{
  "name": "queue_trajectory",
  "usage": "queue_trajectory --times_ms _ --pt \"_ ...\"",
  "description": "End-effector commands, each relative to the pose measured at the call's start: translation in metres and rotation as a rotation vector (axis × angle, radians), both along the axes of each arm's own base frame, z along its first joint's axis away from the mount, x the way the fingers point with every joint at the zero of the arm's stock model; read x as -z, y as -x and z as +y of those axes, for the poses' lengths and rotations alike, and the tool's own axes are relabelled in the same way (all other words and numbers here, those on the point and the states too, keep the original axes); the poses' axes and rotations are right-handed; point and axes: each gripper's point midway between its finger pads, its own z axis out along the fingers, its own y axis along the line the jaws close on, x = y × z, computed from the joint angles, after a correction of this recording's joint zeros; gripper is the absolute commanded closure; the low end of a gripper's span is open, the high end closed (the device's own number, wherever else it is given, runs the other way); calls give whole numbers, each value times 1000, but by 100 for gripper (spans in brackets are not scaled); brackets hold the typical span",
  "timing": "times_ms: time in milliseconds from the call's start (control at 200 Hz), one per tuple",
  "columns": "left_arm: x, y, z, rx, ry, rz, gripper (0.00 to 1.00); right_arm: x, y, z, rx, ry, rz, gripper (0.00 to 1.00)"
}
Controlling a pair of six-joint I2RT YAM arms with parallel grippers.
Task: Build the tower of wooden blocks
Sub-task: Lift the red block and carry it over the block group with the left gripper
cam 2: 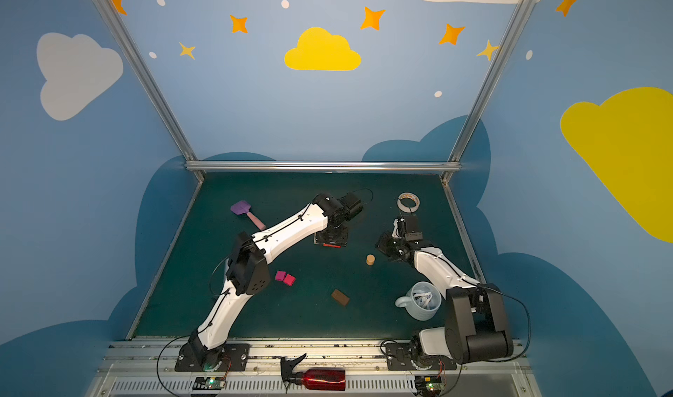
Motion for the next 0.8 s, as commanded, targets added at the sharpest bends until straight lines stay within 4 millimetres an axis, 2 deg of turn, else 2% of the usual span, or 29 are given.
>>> queue_trajectory --times_ms 0,355,796 --pt "-8 -13 7 -50 57 -42 51 -6 -5 2 -8 14 -10 100" --pt "12 -23 13 -80 119 -30 51 -5 -4 5 -17 34 2 100" --pt "23 -30 23 -113 111 -32 51 -2 -5 8 -26 46 12 100"
